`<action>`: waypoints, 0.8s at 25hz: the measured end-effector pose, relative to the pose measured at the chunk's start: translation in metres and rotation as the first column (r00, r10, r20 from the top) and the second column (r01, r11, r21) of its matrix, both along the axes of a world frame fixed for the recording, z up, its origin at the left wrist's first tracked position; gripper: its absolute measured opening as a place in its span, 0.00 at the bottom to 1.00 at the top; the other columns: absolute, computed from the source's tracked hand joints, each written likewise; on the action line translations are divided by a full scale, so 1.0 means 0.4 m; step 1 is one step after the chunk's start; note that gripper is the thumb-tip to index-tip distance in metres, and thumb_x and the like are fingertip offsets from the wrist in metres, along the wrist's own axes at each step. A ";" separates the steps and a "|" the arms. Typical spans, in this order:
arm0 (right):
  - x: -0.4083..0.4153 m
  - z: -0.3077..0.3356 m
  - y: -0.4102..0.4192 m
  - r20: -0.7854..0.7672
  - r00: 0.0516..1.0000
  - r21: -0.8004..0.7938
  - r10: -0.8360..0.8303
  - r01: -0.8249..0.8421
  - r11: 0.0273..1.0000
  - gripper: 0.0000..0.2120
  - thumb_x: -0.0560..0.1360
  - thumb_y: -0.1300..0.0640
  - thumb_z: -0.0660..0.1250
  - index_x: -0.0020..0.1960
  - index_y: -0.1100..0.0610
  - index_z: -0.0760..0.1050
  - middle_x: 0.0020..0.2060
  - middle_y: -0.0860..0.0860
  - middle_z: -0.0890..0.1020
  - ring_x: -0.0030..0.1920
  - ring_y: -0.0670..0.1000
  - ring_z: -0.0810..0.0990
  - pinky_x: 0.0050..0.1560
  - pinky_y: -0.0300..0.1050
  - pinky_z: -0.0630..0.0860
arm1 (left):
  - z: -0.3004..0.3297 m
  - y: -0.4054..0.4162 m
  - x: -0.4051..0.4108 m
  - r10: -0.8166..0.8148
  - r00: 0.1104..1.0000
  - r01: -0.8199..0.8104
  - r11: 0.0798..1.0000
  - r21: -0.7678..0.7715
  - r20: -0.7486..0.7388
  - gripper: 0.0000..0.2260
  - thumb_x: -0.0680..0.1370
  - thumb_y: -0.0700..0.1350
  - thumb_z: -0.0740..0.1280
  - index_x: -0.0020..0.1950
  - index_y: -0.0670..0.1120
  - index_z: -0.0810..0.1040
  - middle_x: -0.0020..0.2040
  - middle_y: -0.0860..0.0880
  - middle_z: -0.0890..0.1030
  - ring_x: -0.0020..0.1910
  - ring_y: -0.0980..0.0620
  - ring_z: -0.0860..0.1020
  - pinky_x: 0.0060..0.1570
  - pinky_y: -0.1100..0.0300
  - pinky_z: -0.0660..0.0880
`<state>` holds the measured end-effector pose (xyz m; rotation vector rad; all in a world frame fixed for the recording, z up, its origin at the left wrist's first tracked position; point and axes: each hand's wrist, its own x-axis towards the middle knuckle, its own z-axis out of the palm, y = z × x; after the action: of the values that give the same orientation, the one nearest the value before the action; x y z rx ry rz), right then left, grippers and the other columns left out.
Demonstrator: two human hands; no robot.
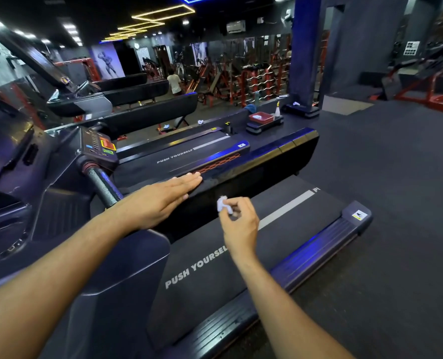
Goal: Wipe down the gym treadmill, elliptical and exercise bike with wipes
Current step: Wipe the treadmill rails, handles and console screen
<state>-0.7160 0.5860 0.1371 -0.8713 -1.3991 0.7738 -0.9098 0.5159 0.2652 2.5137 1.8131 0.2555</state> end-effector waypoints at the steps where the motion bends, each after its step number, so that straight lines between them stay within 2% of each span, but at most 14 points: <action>1: 0.026 0.008 0.043 -0.011 0.997 -0.018 -0.076 0.076 0.997 0.05 0.73 0.62 0.70 0.42 0.53 0.77 0.41 0.49 0.79 0.40 0.48 0.79 0.42 0.48 0.77 | 0.001 -0.001 0.001 0.002 1.000 -0.002 1.000 0.003 0.003 0.25 0.85 0.52 0.51 0.82 0.51 0.57 0.81 0.57 0.57 0.80 0.62 0.54 0.78 0.67 0.49; 3: 0.084 0.026 0.138 -0.028 0.980 -0.099 -0.195 0.192 0.976 0.06 0.75 0.61 0.70 0.42 0.51 0.76 0.41 0.51 0.78 0.40 0.50 0.78 0.43 0.53 0.77 | 0.002 -0.001 0.003 -0.004 1.000 0.004 1.000 0.008 0.006 0.25 0.84 0.52 0.51 0.82 0.50 0.58 0.81 0.57 0.57 0.80 0.61 0.54 0.77 0.68 0.48; 7: 0.118 0.033 0.185 -0.018 0.970 -0.171 -0.244 0.237 0.956 0.07 0.76 0.61 0.69 0.42 0.50 0.75 0.43 0.51 0.79 0.42 0.50 0.78 0.46 0.54 0.77 | 0.000 0.002 0.000 -0.015 1.000 0.015 1.000 0.006 0.013 0.25 0.84 0.51 0.51 0.82 0.51 0.57 0.81 0.57 0.57 0.80 0.61 0.54 0.77 0.68 0.48; 9: 0.058 0.015 0.100 -0.035 0.982 -0.117 -0.185 0.180 0.977 0.08 0.74 0.62 0.69 0.43 0.49 0.75 0.42 0.50 0.78 0.42 0.51 0.78 0.45 0.52 0.77 | -0.001 0.003 0.001 -0.012 1.000 0.012 1.000 0.010 0.011 0.25 0.84 0.51 0.51 0.82 0.51 0.58 0.80 0.57 0.57 0.80 0.61 0.55 0.77 0.69 0.48; 12: -0.034 -0.016 -0.060 0.025 1.000 -0.012 0.004 -0.004 1.000 0.07 0.72 0.65 0.69 0.42 0.54 0.76 0.42 0.49 0.77 0.41 0.48 0.78 0.44 0.43 0.75 | 0.000 0.000 0.004 0.000 1.000 0.000 1.000 0.019 0.002 0.25 0.84 0.52 0.51 0.82 0.51 0.58 0.81 0.56 0.58 0.79 0.61 0.55 0.76 0.71 0.49; 15: -0.026 -0.012 -0.054 0.046 0.995 0.002 0.089 -0.089 0.996 0.05 0.72 0.63 0.71 0.42 0.55 0.78 0.41 0.48 0.78 0.41 0.48 0.79 0.42 0.42 0.76 | 0.001 -0.002 0.005 0.001 1.000 0.000 1.000 0.017 -0.005 0.25 0.84 0.51 0.51 0.82 0.51 0.58 0.81 0.56 0.58 0.79 0.61 0.55 0.75 0.72 0.48; 17: 0.026 -0.002 0.021 0.019 1.000 -0.054 0.000 0.001 0.999 0.05 0.73 0.60 0.72 0.41 0.52 0.78 0.40 0.50 0.79 0.40 0.48 0.79 0.41 0.44 0.77 | 0.003 -0.002 0.005 -0.001 1.000 0.001 1.000 0.018 -0.011 0.25 0.84 0.51 0.51 0.82 0.50 0.58 0.81 0.55 0.58 0.79 0.60 0.55 0.75 0.73 0.47; 20: 0.114 0.006 0.145 -0.013 0.988 -0.231 -0.153 0.146 0.962 0.07 0.74 0.56 0.71 0.40 0.46 0.76 0.40 0.53 0.82 0.42 0.51 0.82 0.44 0.47 0.78 | 0.004 -0.001 0.005 -0.006 1.000 0.006 1.000 0.013 0.000 0.25 0.84 0.51 0.51 0.82 0.50 0.58 0.81 0.55 0.58 0.79 0.60 0.55 0.75 0.73 0.47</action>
<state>-0.6705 0.6439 0.1394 -1.1267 -1.2156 0.8397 -0.9078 0.5156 0.2669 2.5272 1.8089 0.2683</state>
